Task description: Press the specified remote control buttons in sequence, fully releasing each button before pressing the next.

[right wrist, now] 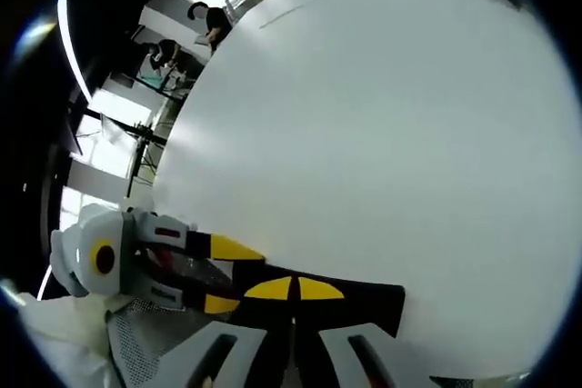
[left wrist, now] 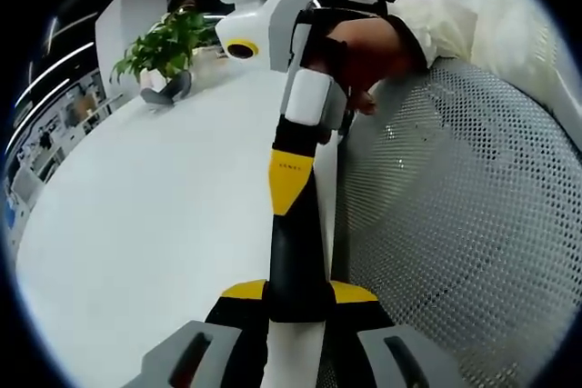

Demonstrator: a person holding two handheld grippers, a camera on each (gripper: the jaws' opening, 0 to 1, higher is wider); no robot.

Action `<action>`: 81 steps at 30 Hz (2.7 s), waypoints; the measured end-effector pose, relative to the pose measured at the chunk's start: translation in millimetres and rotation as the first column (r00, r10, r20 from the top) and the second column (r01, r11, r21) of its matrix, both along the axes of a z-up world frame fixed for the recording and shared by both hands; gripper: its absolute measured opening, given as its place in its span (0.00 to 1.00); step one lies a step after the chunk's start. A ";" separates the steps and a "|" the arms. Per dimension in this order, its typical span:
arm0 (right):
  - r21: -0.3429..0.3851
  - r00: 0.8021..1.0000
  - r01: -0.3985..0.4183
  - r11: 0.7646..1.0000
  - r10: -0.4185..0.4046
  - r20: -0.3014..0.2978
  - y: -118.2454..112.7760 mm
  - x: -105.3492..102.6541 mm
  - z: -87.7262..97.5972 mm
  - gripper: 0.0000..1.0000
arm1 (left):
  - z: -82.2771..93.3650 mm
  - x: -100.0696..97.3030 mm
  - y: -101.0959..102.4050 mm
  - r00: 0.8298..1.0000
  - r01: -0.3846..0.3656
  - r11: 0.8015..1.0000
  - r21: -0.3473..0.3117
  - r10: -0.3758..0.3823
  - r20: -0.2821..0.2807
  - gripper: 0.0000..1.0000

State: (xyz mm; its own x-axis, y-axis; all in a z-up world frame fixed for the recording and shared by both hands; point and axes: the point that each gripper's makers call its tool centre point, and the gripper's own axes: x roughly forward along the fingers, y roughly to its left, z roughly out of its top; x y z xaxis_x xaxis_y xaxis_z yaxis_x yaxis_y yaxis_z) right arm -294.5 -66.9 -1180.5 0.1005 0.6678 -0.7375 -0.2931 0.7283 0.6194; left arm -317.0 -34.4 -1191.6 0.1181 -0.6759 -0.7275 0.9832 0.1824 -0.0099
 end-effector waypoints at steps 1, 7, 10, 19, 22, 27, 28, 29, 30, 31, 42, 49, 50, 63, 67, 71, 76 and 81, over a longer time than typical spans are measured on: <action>-0.001 1.000 -0.002 1.000 0.002 0.003 -0.1 0.2 -0.3 0.00 | 0.1 0.0 -0.1 1.000 0.001 1.000 0.000 -0.001 0.000 0.24; -0.029 1.000 -0.009 1.000 0.010 0.029 0.5 1.1 -1.7 0.00 | -0.6 0.4 0.0 1.000 0.004 1.000 0.003 -0.004 0.003 0.24; -0.053 0.999 -0.007 0.999 0.009 0.041 0.7 2.6 -3.0 0.00 | -0.8 1.6 -0.3 1.000 -0.002 1.000 0.001 0.002 -0.002 0.24; -0.052 0.997 -0.051 0.997 0.053 0.054 1.4 0.9 0.6 0.00 | -0.9 1.8 0.6 1.000 -0.010 1.000 -0.004 0.010 -0.003 0.24; -0.017 0.999 -0.015 1.000 0.016 0.045 -0.2 2.5 7.2 0.00 | -1.3 3.6 2.0 1.000 -0.019 1.000 -0.001 0.019 0.002 0.24; -0.038 1.000 -0.003 0.999 0.003 0.011 -7.4 -2.5 4.0 0.00 | -1.6 6.2 2.6 1.000 -0.030 1.000 -0.005 0.030 0.001 0.25; -0.037 1.000 -0.004 0.999 0.005 0.010 -7.0 -2.7 4.1 0.00 | -1.7 6.2 2.6 1.000 -0.030 1.000 -0.007 0.030 0.001 0.25; -0.031 1.000 -0.009 0.999 0.009 0.008 -5.6 -3.1 4.2 0.00 | -1.7 6.4 2.5 1.000 -0.030 0.999 -0.011 0.030 0.002 0.25; -0.027 1.000 -0.014 1.000 0.014 0.005 -4.2 -4.0 4.0 0.00 | -1.7 6.4 2.3 1.000 -0.028 1.000 -0.014 0.028 0.004 0.25; -0.032 1.000 -0.022 0.999 0.022 0.001 -3.3 -5.4 2.9 0.00 | -1.5 6.2 2.4 1.000 -0.026 1.000 -0.015 0.026 0.005 0.25; -0.104 0.992 -0.105 0.989 0.111 0.055 -1.5 -8.5 0.1 0.00 | -0.9 5.4 1.9 0.999 -0.030 0.999 -0.032 0.031 0.011 0.25; -0.185 0.978 -0.161 0.969 0.183 0.104 -0.7 -8.5 -1.2 0.00 | -0.3 4.9 -0.5 0.999 -0.034 0.999 -0.041 0.035 0.012 0.26; -0.190 0.977 -0.161 0.968 0.184 0.109 -0.1 -8.8 -1.1 0.00 | -0.2 4.9 -0.5 0.999 -0.034 0.999 -0.040 0.035 0.014 0.26; -0.237 0.959 -0.192 0.952 0.233 0.158 -0.8 -7.6 -1.6 0.00 | 1.9 4.3 3.2 0.999 -0.034 0.999 -0.022 0.035 0.018 0.25; -0.230 0.951 -0.212 0.950 0.254 0.175 -0.2 -9.5 -0.8 0.00 | 2.2 3.9 4.1 0.999 -0.048 0.999 -0.025 0.049 0.007 0.25; -0.236 0.952 -0.213 0.948 0.256 0.168 -0.1 -8.6 -1.4 0.00 | 2.3 3.0 4.8 0.998 -0.055 0.998 -0.026 0.055 0.007 0.25; -0.216 0.959 -0.197 0.956 0.234 0.159 -1.0 -7.6 -0.6 0.00 | 2.4 2.1 5.2 0.999 -0.052 0.998 -0.022 0.052 0.008 0.24; -0.221 0.958 -0.201 0.954 0.239 0.160 -0.7 -7.4 -0.5 0.00 | 2.3 1.3 5.5 0.998 -0.054 0.998 -0.019 0.054 0.008 0.24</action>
